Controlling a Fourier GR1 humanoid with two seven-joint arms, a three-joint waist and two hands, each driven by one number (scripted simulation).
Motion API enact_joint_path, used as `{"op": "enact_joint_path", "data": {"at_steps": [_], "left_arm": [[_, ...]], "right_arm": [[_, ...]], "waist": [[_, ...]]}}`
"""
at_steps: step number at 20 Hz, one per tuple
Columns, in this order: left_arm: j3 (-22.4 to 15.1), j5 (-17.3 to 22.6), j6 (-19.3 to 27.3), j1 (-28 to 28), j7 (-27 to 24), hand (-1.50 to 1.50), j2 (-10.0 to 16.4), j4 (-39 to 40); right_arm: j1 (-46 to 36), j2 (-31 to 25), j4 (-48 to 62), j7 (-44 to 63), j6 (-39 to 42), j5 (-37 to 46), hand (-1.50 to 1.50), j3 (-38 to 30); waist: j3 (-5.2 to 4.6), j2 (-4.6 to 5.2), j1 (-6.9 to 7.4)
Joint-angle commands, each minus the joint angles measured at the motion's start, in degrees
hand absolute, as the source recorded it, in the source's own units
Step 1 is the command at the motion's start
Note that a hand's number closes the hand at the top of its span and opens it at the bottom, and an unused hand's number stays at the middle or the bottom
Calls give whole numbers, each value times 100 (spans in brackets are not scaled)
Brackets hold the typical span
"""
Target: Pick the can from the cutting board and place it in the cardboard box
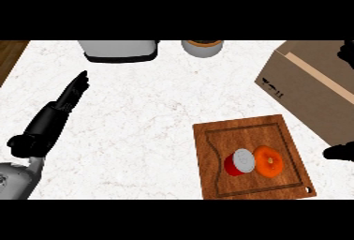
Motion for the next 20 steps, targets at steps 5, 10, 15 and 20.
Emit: {"op": "enact_joint_path", "data": {"at_steps": [5, 10, 15, 20], "left_arm": [[117, -47, -449, 176, -259, 0, 111, -43], [72, -180, -358, 15, -214, 0, -74, 51], [-16, -306, -326, -316, 39, 0, -402, 177], [95, -400, -332, -450, 226, 0, -519, 168]], "right_arm": [[418, -728, -857, -537, 414, 1243, -150, 201], [409, -1221, -1738, 348, 789, 2141, -150, 925], [308, -1289, -2790, 1626, 1481, 2245, -150, 1541], [77, -1024, -3387, 2947, 1885, 2748, -150, 2233]], "waist": [[-15, 3, 167], [-24, 1, 185], [-25, 8, 132], [-21, 20, 156]]}}
